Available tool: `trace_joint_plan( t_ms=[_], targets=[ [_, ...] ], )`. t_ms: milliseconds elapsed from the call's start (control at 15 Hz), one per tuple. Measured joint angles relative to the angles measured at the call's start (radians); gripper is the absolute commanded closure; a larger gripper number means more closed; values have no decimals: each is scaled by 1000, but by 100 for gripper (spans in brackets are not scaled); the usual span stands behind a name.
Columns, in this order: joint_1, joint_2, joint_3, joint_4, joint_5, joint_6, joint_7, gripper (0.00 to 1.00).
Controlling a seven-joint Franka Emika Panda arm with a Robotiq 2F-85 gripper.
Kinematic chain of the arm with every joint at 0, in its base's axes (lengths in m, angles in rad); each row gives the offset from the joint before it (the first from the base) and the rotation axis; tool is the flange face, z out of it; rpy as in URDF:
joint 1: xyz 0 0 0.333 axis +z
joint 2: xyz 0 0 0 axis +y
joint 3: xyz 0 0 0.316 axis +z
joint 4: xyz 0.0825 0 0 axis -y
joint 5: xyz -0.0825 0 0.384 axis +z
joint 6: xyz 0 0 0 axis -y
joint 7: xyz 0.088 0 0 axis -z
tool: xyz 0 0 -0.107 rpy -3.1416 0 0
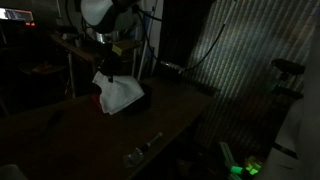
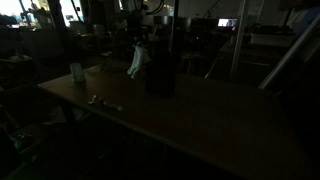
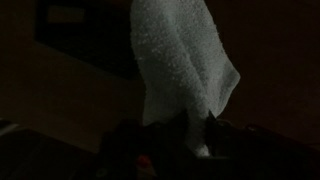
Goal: Pick up the white towel from the table and put it in the small black basket.
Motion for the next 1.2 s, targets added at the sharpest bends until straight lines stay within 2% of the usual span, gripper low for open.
trace_joint_plan(
  t_ms=[200,400,1200],
  targets=[
    [-27,-51,-55,8,-83,-29,60,97],
    [-56,-51,-84,27,-129,-39,78,97],
    [-64,143,-85,42,-139,-31,79,97]
  ],
)
